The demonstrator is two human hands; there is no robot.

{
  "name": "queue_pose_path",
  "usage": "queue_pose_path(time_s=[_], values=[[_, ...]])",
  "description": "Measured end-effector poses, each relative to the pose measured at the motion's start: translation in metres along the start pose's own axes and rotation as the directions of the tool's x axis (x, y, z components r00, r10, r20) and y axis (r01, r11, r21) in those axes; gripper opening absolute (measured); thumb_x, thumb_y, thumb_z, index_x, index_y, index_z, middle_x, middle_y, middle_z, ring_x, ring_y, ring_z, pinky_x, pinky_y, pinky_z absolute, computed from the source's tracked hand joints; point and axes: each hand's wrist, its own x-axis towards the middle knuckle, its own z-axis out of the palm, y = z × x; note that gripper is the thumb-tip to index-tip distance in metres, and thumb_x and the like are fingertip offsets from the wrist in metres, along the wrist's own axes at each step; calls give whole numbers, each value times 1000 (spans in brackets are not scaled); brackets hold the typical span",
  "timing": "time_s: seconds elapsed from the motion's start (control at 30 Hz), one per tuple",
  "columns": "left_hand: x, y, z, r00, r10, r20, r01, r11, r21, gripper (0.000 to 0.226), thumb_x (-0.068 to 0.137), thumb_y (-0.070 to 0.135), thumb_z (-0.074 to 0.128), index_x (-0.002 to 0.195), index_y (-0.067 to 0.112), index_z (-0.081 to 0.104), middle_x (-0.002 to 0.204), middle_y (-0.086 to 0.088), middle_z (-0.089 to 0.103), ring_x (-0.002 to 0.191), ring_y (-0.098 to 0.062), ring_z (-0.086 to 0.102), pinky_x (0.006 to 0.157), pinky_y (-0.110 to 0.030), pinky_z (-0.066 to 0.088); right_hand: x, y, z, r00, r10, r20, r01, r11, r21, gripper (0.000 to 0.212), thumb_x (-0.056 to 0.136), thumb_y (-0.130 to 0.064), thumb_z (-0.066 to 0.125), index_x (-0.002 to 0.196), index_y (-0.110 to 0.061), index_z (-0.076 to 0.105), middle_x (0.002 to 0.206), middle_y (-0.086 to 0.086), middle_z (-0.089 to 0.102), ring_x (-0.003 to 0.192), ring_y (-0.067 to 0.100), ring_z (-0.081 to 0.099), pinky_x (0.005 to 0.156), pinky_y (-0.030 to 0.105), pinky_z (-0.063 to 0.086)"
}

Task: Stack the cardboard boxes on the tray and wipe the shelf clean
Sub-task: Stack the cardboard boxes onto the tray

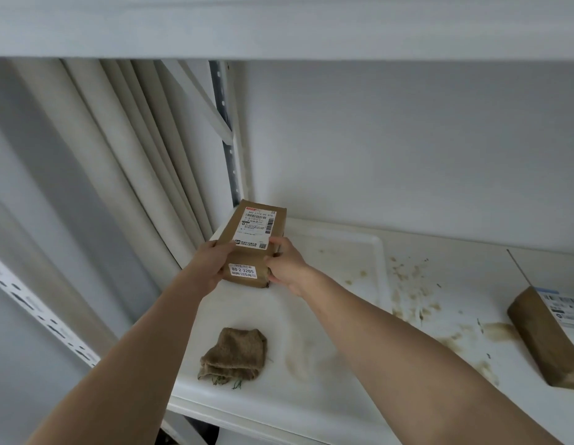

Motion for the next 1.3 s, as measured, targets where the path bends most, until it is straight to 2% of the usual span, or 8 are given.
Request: queue_pose_path(time_s=[0.27, 0.4, 0.57, 0.7, 0.77, 0.87, 0.93, 1.3], values=[[-4, 1, 1, 991, -44, -125, 51, 997, 53, 22, 95, 11, 51, 117, 6, 54, 84, -3, 62, 50, -10, 61, 33, -14, 39, -5, -8, -1, 993, 41, 107, -41, 999, 4, 63, 90, 3, 39, 141, -35, 45, 119, -2, 63, 101, 20, 64, 85, 35, 54], [-1, 8, 5, 969, -31, -244, 81, 976, 200, 52, 81, 26, 59, 130, 10, 50, 118, -8, 59, 82, -17, 58, 60, -22, 39, -12, -14, -12, 997, 19, 76, -20, 1000, 13, 48, 92, 4, 40, 116, -35, 56, 84, -14, 58, 72, 7, 58, 74, 27, 52], [-12, 25, 24, 921, 52, -386, 121, 904, 409, 45, 84, 26, 51, 126, 11, 48, 132, -11, 32, 111, -28, 43, 85, -34, 45, -20, -14, -31, 1000, 11, 13, -11, 999, 44, 41, 92, -4, 47, 130, -19, 55, 100, 0, 55, 77, 8, 51, 63, 21, 46], [-18, 40, 48, 950, 111, -292, 33, 894, 448, 37, 81, 25, 55, 115, 9, 54, 115, -10, 48, 96, -22, 49, 85, -33, 47, -28, -14, -59, 999, -10, -46, 14, 997, 79, 39, 90, -6, 47, 126, -20, 56, 105, 4, 52, 90, 17, 52, 72, 26, 51], [-22, 45, 68, 975, 153, -163, -74, 909, 411, 35, 90, 18, 55, 122, 5, 55, 89, -4, 52, 73, -14, 46, 69, -26, 46, -33, -12, -77, 997, -16, -74, 23, 995, 99, 39, 90, -5, 47, 125, -19, 57, 107, 5, 52, 92, 18, 52, 76, 28, 52], [-32, 48, 102, 985, 164, -44, -140, 929, 342, 10, 93, 11, 52, 84, 9, 55, 71, 3, 42, 59, -9, 40, 56, -23, 38, -42, -9, -107, 991, -23, -132, 40, 991, 125, 36, 88, -4, 49, 116, -23, 60, 103, 6, 57, 90, 17, 56, 75, 27, 54], [-38, 45, 127, 991, 135, -4, -126, 935, 331, 19, 90, 8, 55, 73, 14, 49, 68, -2, 42, 56, -14, 39, 55, -24, 36, -50, -8, -130, 983, -35, -182, 60, 989, 134, 33, 87, -3, 49, 110, -23, 61, 96, 6, 57, 86, 17, 56, 73, 26, 53], [-70, 20, 252, 974, -4, 225, -75, 937, 342, 14, 89, 13, 60, 101, 7, 63, 90, -8, 52, 67, -19, 52, 63, -25, 47, -104, 14, -265, 934, -17, -356, 47, 996, 75, 29, 88, -3, 47, 109, -17, 63, 91, 3, 58, 84, 16, 57, 81, 30, 52]])
